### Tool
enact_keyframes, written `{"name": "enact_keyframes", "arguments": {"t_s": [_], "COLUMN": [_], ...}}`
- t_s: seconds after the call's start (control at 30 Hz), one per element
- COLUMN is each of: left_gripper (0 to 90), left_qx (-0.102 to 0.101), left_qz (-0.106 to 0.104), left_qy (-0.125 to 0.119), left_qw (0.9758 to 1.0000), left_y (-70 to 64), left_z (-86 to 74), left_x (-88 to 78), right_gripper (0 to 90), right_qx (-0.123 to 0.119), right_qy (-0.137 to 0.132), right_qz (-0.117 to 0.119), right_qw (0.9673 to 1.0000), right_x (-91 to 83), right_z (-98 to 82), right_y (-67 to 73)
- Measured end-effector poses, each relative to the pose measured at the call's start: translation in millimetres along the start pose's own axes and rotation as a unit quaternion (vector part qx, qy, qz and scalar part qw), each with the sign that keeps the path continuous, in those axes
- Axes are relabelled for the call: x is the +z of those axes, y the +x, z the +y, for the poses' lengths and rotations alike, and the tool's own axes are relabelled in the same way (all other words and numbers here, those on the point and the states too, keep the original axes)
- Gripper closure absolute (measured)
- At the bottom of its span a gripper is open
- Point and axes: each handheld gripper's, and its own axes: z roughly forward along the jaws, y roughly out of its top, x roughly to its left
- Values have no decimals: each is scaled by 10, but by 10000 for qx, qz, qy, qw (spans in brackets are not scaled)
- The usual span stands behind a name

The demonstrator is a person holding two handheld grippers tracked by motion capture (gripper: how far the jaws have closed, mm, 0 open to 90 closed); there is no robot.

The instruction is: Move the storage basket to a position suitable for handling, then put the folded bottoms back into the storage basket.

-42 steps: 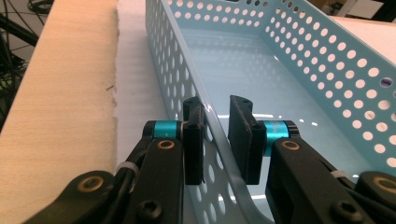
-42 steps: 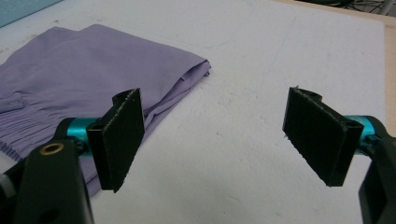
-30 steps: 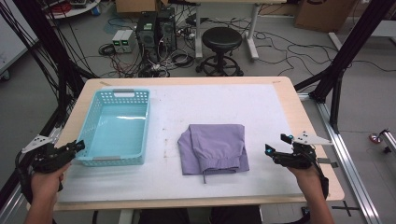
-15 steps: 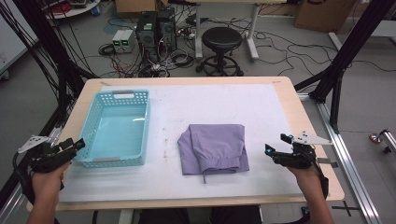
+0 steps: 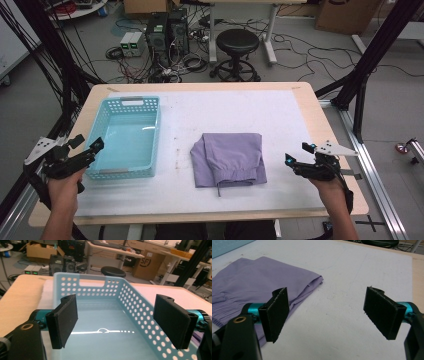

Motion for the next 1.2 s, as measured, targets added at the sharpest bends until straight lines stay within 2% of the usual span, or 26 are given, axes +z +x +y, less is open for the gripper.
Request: {"name": "enact_keyframes", "arguments": {"t_s": [0.17,0.27,0.4,0.63,0.8,1.0,1.2], "left_gripper": [200,200,201,201,201,201,237], "left_qx": [11,66,156,119,241,396,329], "left_qz": [-126,-184,-312,-638,-940,-1330,-1644], "left_qy": [-17,52,67,79,96,71,200], "left_qw": [9999,9998,9994,9979,9952,9903,9856], "left_y": [-92,-167,-298,-546,-810,-1167,-1442], "left_z": [-11,-28,-31,-47,-93,-194,-336], "left_x": [57,78,101,195,316,440,574], "right_gripper": [209,210,210,210,210,210,210], "right_qx": [56,38,32,56,64,66,55], "right_qy": [-20,-1,-62,-85,-92,-73,-79], "right_qz": [-51,-36,-7,-18,-41,-42,4], "right_qw": [10000,10000,10000,9999,9999,9999,10000], "right_x": [5,19,-4,-7,-16,-5,-6], "right_z": [6,3,27,32,29,28,21], "right_y": [-31,-21,-7,-24,-35,-47,-40]}}
